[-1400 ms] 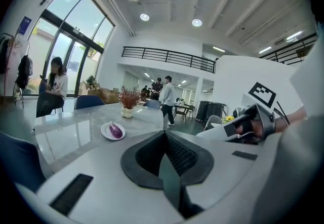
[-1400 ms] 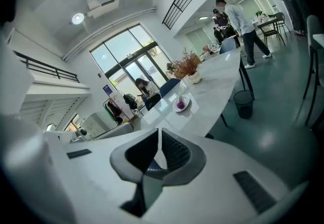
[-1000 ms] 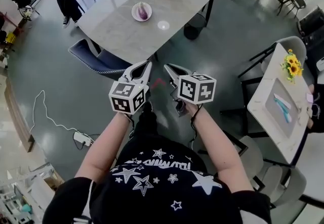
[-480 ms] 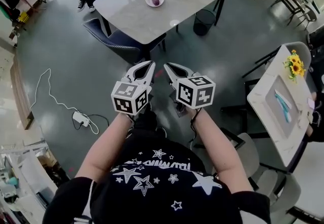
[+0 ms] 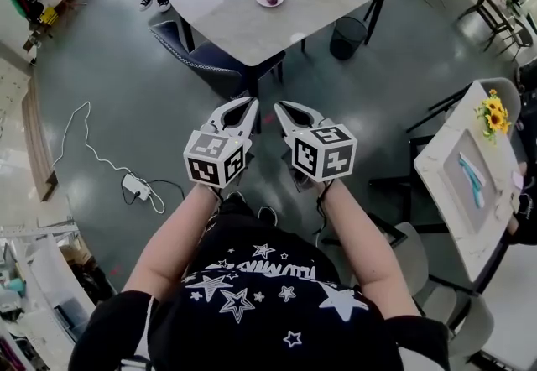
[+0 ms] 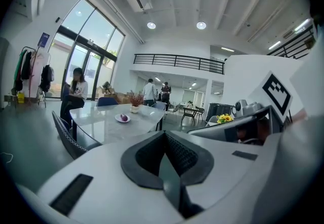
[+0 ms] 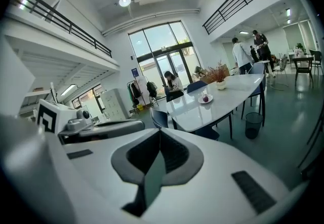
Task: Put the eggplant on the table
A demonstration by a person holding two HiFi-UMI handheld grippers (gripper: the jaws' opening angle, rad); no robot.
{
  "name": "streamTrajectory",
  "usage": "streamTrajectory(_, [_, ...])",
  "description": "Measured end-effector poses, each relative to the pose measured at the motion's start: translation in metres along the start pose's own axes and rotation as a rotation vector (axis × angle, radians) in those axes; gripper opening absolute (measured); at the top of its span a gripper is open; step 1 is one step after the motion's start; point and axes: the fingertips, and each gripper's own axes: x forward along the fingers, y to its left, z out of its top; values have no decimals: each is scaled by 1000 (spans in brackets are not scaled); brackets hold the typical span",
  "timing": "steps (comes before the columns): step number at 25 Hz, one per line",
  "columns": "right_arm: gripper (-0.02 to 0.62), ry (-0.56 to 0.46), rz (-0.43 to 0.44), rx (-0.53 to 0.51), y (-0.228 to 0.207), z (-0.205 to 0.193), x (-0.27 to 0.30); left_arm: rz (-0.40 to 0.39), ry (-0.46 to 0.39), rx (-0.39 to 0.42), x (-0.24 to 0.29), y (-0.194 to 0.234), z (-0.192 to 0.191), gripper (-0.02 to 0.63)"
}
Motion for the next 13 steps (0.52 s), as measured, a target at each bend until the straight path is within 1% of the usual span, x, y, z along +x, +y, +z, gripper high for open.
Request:
streamTrajectory(1, [5,1,-2,-5,1,0,1,2,-1,-4,-1,2,0,8])
streamTrajectory(4, [5,5,-6,-18,4,-1,1,0,3,-16,-2,5,-4,8])
streamTrajectory(7, [5,1,-20,-24,0,0,-1,-11,7,-8,0,3,-4,8])
streamTrajectory(13, [5,-8,-48,-6,-11,6,-5,-30,5,6,6,-1,0,8])
